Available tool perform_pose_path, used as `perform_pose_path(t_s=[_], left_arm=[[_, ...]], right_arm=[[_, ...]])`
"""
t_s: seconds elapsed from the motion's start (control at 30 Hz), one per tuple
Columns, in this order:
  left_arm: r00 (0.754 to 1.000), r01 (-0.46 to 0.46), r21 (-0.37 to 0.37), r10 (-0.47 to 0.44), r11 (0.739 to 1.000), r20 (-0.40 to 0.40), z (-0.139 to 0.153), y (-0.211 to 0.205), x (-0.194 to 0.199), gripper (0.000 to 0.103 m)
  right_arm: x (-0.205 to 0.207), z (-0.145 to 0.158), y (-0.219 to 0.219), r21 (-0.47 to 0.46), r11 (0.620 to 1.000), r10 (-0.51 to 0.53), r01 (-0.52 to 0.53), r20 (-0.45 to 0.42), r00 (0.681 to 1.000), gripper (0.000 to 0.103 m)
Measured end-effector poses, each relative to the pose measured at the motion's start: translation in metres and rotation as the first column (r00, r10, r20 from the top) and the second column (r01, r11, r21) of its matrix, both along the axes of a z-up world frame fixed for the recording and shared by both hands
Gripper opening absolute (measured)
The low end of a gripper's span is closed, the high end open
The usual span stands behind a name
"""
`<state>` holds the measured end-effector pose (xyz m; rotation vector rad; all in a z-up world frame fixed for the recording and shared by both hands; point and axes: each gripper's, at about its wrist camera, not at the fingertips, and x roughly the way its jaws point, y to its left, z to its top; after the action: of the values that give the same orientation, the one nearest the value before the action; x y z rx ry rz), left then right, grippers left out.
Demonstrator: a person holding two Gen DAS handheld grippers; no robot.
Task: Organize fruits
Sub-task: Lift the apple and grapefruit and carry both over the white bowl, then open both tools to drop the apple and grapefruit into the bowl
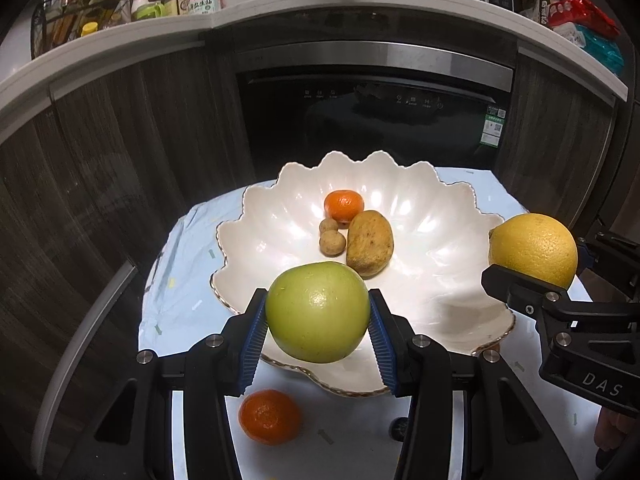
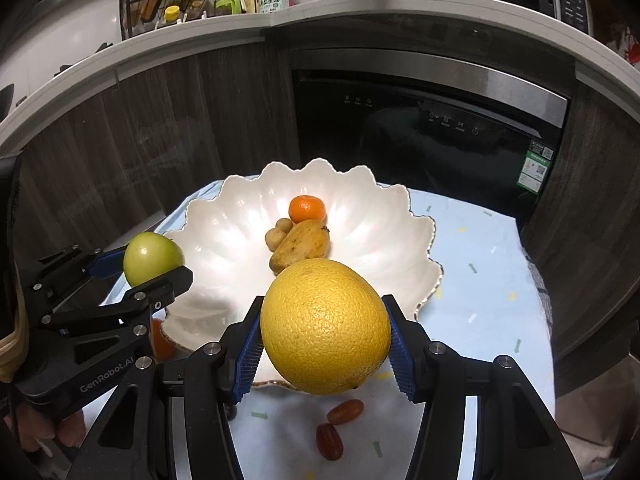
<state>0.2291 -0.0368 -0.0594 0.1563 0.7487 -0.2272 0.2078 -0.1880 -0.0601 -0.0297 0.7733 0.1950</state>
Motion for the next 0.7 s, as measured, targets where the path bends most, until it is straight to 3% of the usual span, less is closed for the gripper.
perform_pose_path(t_s=[0.43, 0.5, 0.53, 0.6, 0.63, 0.7], left_arm=[[0.999, -0.011, 0.014, 0.012, 1.000, -0.046, -0.012, 0.002, 0.008, 0.048], [0.998, -0.021, 0.024, 0.023, 0.999, -0.058, -0.014, 0.002, 0.009, 0.052], [0.998, -0.026, 0.025, 0.027, 0.999, -0.051, -0.014, 0.003, 0.008, 0.061], [0.999, -0.037, 0.028, 0.038, 0.999, -0.036, -0.011, 0.004, 0.006, 0.076], [0.999, -0.044, 0.029, 0.045, 0.999, -0.027, -0.010, 0.005, 0.005, 0.078], [0.998, -0.050, 0.030, 0.050, 0.998, -0.022, -0.008, 0.006, 0.004, 0.078]], right_arm=[[0.008, -0.017, 0.002, -0.010, 1.000, -0.002, 0.001, -0.068, 0.998, 0.056], [0.008, -0.018, 0.002, -0.016, 1.000, -0.007, 0.006, -0.074, 0.997, 0.057], [0.008, -0.017, 0.001, -0.019, 1.000, -0.011, 0.010, -0.070, 0.997, 0.060], [0.006, -0.012, 0.001, -0.034, 0.999, -0.026, 0.024, -0.040, 0.999, 0.077], [0.004, -0.009, 0.001, -0.043, 0.998, -0.038, 0.037, -0.016, 0.999, 0.085], [0.002, -0.004, 0.000, -0.048, 0.997, -0.052, 0.052, 0.006, 0.999, 0.086]])
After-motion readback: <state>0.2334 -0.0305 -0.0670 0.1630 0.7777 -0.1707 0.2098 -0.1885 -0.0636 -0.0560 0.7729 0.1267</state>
